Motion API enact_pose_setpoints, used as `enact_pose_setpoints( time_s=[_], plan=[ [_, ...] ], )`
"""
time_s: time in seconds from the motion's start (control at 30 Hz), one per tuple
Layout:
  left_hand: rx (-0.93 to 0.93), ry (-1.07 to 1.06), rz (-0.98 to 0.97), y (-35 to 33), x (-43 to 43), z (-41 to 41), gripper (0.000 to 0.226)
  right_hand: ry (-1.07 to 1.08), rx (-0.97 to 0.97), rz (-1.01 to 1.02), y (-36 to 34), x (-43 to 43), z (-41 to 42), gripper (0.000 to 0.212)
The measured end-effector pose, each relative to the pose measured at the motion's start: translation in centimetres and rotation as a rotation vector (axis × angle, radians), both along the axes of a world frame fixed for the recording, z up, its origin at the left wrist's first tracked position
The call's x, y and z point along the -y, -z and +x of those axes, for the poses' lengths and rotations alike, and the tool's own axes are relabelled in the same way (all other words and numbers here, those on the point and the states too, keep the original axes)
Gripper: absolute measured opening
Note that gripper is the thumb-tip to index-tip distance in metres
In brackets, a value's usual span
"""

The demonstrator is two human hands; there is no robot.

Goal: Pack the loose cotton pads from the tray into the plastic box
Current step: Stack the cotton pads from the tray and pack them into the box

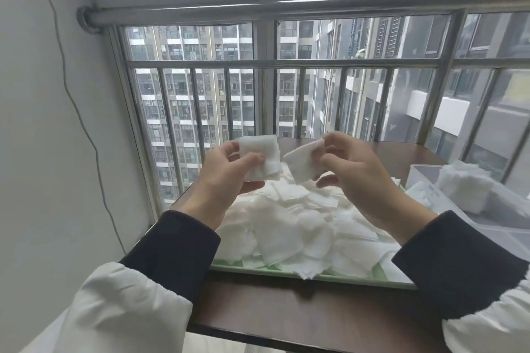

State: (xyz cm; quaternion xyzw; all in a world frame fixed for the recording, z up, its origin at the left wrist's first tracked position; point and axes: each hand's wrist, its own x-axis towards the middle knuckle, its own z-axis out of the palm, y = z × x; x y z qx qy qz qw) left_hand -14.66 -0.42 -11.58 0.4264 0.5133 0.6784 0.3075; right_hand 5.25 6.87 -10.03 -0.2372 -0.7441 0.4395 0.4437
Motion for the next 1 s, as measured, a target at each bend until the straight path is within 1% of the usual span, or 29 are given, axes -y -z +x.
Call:
enact_pose_setpoints(
  time_s=[0.1, 0.13, 0.2, 0.23, 0.3, 0.43, 0.6, 0.67, 0.73, 0.8, 0.83, 0.93, 1.0],
  plan=[
    [-0.091, 0.018, 0.018, 0.0, 0.1, 0.7, 0.022, -0.145, -0.073, -0.097, -0.1, 0.0, 0.3, 0.008],
    [-0.114, 0.032, 0.023, -0.1, 0.2, 1.1, 0.021, -0.179, -0.101, -0.104, -0.2, 0.0, 0.4, 0.012],
    [-0.146, 0.062, 0.031, -0.2, 0.2, 1.7, 0.023, -0.193, -0.125, -0.072, -0.5, 0.1, 0.5, 0.029],
    [-0.158, 0.078, 0.04, -0.2, 0.1, 2.1, 0.023, -0.176, -0.125, -0.044, -0.7, 0.1, 0.6, 0.033],
    [-0.177, 0.115, 0.06, -0.3, 0.1, 2.6, 0.023, -0.125, -0.114, -0.005, -0.9, 0.1, 0.7, 0.036],
    [-0.206, 0.179, 0.079, -0.3, 0.2, 3.3, 0.022, -0.031, -0.084, 0.006, -0.9, 0.1, 1.0, 0.036],
    [-0.242, 0.224, 0.079, -0.2, 0.2, 3.5, 0.023, 0.023, -0.074, 0.003, -0.8, -0.1, 1.0, 0.04],
    [-0.228, 0.253, 0.066, -0.3, 0.2, 3.5, 0.022, 0.038, -0.067, 0.012, -0.6, -0.2, 0.9, 0.041],
    [-0.163, 0.279, 0.049, -0.5, 0.2, 3.5, 0.024, 0.056, -0.055, 0.028, -0.4, -0.3, 0.8, 0.04],
    [-0.108, 0.296, 0.042, -0.7, 0.3, 3.7, 0.029, 0.096, -0.019, 0.083, -0.3, -0.3, 0.7, 0.038],
    [-0.119, 0.282, 0.054, -0.9, 0.3, 4.0, 0.029, 0.137, 0.023, 0.143, -0.3, -0.4, 0.7, 0.038],
    [-0.228, 0.193, 0.112, -1.4, -0.1, 5.1, 0.034, 0.305, 0.156, 0.373, -0.4, -0.6, 0.7, 0.032],
    [-0.227, 0.178, 0.111, -2.2, -0.8, 5.9, 0.033, 0.385, 0.149, 0.444, -0.7, -0.8, 1.1, 0.023]
  ],
)
